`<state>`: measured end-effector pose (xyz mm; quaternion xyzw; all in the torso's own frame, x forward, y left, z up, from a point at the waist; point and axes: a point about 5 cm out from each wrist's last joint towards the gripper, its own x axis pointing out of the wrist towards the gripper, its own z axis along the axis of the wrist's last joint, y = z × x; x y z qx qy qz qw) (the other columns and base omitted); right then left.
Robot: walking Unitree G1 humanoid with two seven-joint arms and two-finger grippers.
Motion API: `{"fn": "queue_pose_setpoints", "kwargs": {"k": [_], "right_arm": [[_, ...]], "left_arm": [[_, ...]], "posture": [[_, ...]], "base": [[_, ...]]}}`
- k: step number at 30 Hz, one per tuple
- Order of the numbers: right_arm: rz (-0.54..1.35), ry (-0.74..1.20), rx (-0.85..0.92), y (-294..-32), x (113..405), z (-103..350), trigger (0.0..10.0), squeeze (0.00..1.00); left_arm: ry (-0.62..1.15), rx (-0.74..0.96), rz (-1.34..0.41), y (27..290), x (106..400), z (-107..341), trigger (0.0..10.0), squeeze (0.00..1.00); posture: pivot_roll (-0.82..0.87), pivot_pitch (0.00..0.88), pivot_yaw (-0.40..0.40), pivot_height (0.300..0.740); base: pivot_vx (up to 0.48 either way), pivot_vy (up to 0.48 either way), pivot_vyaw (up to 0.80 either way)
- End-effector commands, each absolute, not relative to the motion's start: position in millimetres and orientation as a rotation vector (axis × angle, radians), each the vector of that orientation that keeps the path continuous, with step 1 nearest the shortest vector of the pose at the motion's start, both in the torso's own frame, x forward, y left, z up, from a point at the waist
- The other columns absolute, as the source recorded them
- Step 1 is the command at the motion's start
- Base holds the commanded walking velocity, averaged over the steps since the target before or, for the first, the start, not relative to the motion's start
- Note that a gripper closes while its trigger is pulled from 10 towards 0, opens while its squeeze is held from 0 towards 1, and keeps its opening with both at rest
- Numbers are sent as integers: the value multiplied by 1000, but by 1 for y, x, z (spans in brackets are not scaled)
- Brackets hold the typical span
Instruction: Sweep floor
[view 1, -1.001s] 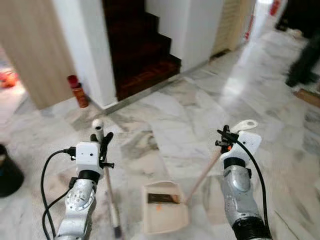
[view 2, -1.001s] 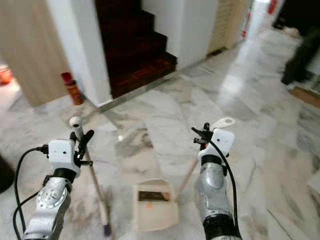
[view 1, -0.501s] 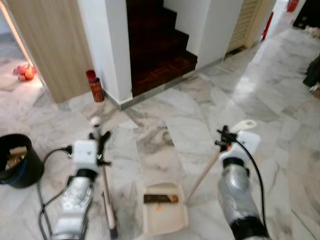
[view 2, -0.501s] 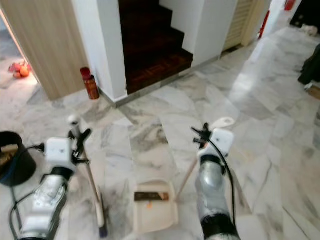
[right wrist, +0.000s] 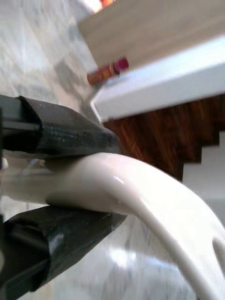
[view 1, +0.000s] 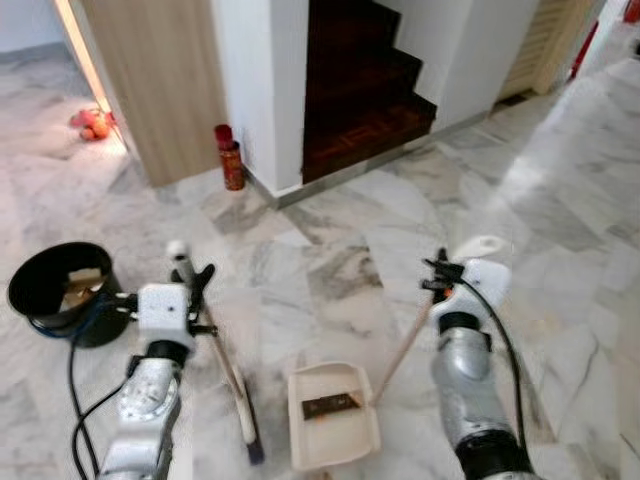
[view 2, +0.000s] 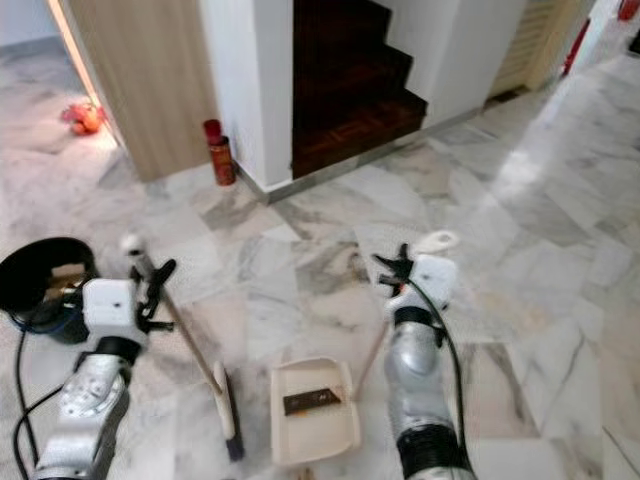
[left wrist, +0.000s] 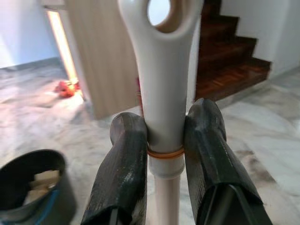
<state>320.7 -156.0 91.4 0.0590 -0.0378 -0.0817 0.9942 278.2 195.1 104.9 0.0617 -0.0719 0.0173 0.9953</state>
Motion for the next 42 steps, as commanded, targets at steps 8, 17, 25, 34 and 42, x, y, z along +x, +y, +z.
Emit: {"fn": "queue_pose_setpoints", "kwargs": {"k": [8, 17, 25, 34, 42], "right_arm": [[-171, -117, 147, -157, 323, 99, 10000, 0], [-176, -115, 154, -158, 324, 99, 10000, 0], [-179, -108, 145, -158, 323, 98, 10000, 0], [-178, -107, 145, -158, 323, 98, 10000, 0], [-179, -101, 150, -158, 323, 97, 10000, 0]], "left_arm": [[-187, 134, 15, 191, 280, 115, 10000, 0], [-186, 134, 11, 191, 280, 115, 10000, 0], [-181, 130, 10, 190, 279, 115, 10000, 0], [-180, 130, 13, 191, 279, 115, 10000, 0], [-183, 145, 2, 189, 278, 115, 10000, 0]], "posture": [[146, 28, -25, 740], [147, 35, -24, 740], [153, 46, -26, 740], [154, 56, -25, 740], [156, 63, -22, 740]], "base": [[0, 282, 482], [0, 281, 372], [0, 281, 0], [0, 279, 69], [0, 34, 416]]}}
